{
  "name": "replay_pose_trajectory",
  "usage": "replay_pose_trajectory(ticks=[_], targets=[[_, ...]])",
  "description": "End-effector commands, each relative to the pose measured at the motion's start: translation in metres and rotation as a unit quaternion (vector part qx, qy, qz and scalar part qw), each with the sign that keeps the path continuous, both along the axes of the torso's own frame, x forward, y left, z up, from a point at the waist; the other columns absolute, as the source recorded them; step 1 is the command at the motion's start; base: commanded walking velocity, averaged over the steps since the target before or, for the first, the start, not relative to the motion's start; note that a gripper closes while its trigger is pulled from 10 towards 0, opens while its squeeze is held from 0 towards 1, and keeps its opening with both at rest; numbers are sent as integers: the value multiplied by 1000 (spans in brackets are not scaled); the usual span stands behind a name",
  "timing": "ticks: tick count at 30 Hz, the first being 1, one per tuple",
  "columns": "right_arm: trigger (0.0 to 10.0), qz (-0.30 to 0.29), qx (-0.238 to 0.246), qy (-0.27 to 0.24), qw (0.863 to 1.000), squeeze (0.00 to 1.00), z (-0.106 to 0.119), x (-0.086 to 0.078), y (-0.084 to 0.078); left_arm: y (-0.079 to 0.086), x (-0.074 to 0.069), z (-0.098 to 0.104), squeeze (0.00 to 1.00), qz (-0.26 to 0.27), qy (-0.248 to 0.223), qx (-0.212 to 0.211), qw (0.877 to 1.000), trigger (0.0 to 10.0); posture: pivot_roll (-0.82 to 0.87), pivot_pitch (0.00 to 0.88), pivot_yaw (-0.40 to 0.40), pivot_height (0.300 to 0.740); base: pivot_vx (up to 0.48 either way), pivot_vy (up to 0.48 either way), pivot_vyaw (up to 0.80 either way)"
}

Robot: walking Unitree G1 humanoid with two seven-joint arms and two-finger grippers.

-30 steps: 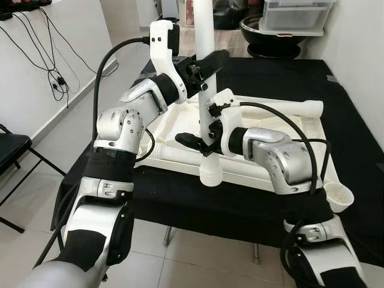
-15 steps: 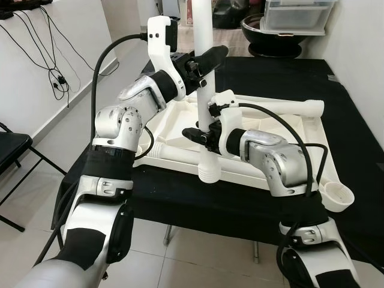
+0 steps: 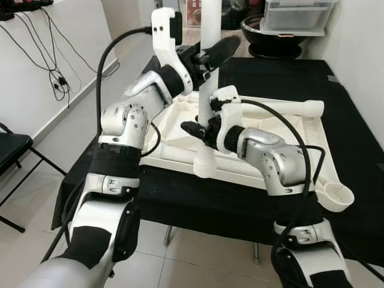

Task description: Building children table

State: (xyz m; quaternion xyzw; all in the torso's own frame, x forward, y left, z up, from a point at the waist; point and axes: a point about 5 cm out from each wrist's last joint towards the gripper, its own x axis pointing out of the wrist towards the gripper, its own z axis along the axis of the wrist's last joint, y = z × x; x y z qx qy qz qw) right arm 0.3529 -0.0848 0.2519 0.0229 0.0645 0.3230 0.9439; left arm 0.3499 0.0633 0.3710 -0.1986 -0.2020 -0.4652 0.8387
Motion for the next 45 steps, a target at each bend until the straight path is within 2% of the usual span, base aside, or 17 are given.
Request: replay_pose_trajectory(ticks=[1,8,10,11,16,17,18,19,20,24,26,27,28,33,34,37,45], targets=[[10000,-29,25,2,999,0,2,5,-12,21,-14,33,1000,-3,-54,-35,998,10000,-43,26,38,740,0,0,0],[10000,-77,44,-12,996,0,9,13,-30,60,-34,71,1000,21,-112,-77,990,10000,-36,30,28,740,0,0,0],[10000,-77,44,-12,996,0,9,13,-30,60,-34,71,1000,21,-112,-77,990,10000,-36,30,28,740,0,0,0],[10000,-126,72,-28,989,0,15,18,-43,76,-42,83,1000,62,-138,-81,985,10000,-30,34,21,740,0,0,0],[10000,-198,151,-74,966,0,33,24,-68,91,-37,72,1000,171,-128,-53,976,10000,-25,43,13,740,0,0,0],[10000,-203,167,-89,961,0,38,23,-72,93,-32,58,114,200,-114,-35,973,10000,-25,45,11,740,0,0,0],[10000,-185,173,-103,962,0,41,20,-72,91,-25,37,0,225,-88,-13,970,10000,-24,51,8,740,0,0,0],[10000,-185,173,-103,962,0,41,20,-72,91,-25,37,0,225,-88,-13,970,10000,-24,51,8,740,0,0,0],[10000,-159,158,-128,966,0,45,12,-68,86,-19,-1,0,246,-44,17,968,10000,-31,63,4,740,0,0,0],[10000,-154,137,-147,968,0,46,7,-64,83,-18,-23,0,250,-18,31,967,10000,-31,63,4,740,0,0,0],[10000,-111,117,-147,976,0,30,-5,-52,73,-19,-81,0,262,65,53,961,10000,-30,76,-16,740,0,0,0],[10000,-111,117,-147,976,0,30,-5,-52,73,-19,-81,0,262,65,53,961,10000,-30,76,-16,740,0,0,0],[10000,-58,83,-154,983,0,9,-25,-39,69,-32,-133,0,285,113,106,946,10000,-28,82,-21,740,0,0,0],[10000,-40,97,-141,984,0,-3,-34,-37,70,-40,-154,0,284,147,112,941,10000,-27,83,-23,740,0,0,0],[10000,-42,108,-129,985,0,-11,-39,-38,70,-47,-162,0,269,192,61,942,10000,-26,79,-23,740,0,0,0],[10000,-31,87,-113,989,0,-29,-48,-34,64,-65,-183,0,243,232,48,941,10000,-25,62,-14,740,0,0,0],[10000,-10,37,-97,995,0,-55,-56,-26,48,-77,-193,0,203,218,56,953,10000,-19,28,-22,740,0,-339,0]])
